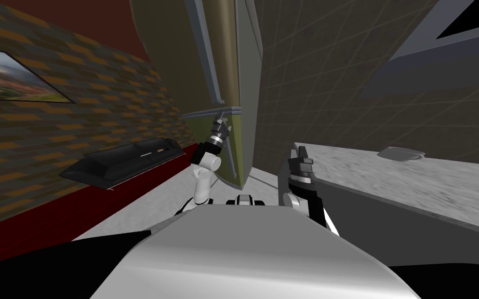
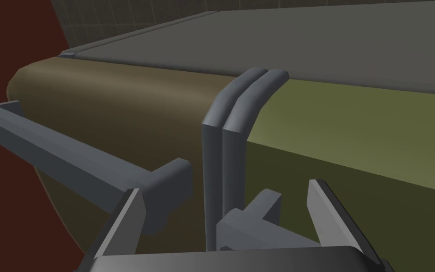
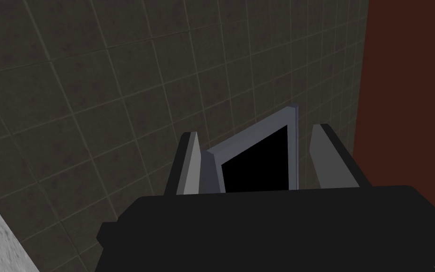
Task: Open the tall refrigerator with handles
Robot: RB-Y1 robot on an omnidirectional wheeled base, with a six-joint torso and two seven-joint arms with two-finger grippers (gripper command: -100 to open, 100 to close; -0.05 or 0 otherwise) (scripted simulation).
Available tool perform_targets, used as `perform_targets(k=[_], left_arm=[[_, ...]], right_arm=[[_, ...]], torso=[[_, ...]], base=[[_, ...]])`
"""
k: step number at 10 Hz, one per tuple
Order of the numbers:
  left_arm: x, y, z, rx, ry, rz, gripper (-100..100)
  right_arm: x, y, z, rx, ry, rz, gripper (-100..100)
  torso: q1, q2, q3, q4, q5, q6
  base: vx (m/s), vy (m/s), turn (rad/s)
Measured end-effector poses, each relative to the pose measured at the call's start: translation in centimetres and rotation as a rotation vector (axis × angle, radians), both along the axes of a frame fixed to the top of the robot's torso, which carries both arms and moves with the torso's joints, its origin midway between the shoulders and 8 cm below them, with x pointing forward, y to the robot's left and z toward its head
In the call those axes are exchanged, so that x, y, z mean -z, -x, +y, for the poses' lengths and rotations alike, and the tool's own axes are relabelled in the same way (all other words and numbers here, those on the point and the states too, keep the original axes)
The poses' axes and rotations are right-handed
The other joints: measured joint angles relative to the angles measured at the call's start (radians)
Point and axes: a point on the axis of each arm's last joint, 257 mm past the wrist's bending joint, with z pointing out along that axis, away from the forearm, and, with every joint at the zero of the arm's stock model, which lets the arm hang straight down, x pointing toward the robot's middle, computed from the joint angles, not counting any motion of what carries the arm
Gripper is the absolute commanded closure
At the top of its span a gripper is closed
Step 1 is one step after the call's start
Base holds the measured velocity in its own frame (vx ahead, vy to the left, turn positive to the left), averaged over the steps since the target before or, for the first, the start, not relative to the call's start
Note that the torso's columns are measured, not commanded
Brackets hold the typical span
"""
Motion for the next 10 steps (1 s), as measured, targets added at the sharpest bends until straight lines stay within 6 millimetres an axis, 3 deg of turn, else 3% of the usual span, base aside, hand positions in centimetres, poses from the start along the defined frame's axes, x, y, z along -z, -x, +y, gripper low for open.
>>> perform_targets(k=[10], left_arm=[[-5.6,0.4,-2.0,-0.031,-0.092,-0.029,-100]], right_arm=[[0.0,0.0,0.0,0.0,0.0,0.0,0]], torso=[[0.022,-0.012,-0.012,0.002,0.009,-0.009]], base=[[0.025,0.051,0.023]])
